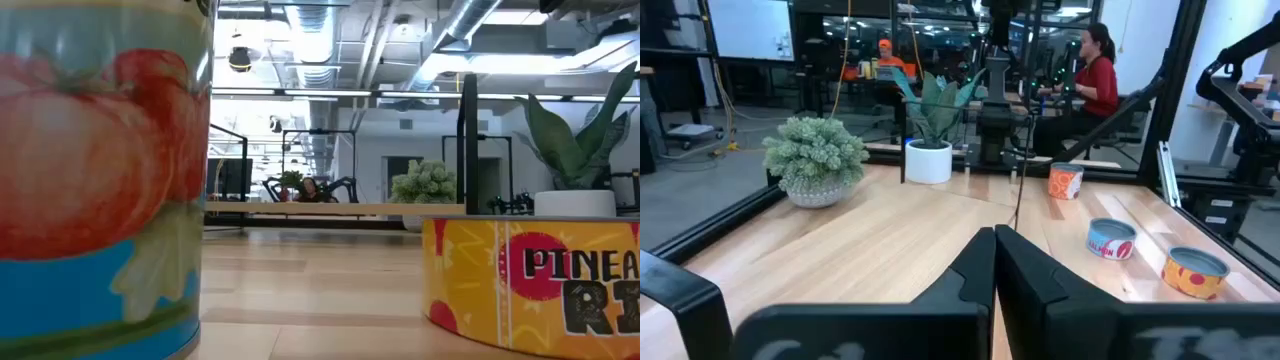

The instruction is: Pick and place cans onto a shelf

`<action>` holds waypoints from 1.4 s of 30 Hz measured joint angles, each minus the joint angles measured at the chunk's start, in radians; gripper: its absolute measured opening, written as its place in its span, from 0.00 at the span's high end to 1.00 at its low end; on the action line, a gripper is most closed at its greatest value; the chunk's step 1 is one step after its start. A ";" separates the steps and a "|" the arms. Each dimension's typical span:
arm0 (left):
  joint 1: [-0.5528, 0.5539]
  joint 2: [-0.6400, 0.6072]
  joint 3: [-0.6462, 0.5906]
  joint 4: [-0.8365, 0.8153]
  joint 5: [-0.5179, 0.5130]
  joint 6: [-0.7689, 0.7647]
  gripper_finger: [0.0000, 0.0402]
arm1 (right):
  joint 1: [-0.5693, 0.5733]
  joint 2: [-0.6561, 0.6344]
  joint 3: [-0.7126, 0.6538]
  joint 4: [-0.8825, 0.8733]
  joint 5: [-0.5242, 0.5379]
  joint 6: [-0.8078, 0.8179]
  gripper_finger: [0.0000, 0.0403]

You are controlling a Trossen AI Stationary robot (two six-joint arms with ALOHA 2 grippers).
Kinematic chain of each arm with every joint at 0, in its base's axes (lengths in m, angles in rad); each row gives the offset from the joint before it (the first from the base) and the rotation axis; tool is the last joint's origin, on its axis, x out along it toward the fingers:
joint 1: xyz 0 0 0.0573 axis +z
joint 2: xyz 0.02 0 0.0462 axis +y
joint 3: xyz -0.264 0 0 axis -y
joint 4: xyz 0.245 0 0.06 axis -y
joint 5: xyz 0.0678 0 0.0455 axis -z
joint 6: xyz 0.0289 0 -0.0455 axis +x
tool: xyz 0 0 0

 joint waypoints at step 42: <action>0.000 0.000 0.000 0.003 -0.024 0.368 1.00 | 0.000 0.000 0.000 0.000 0.000 0.000 0.77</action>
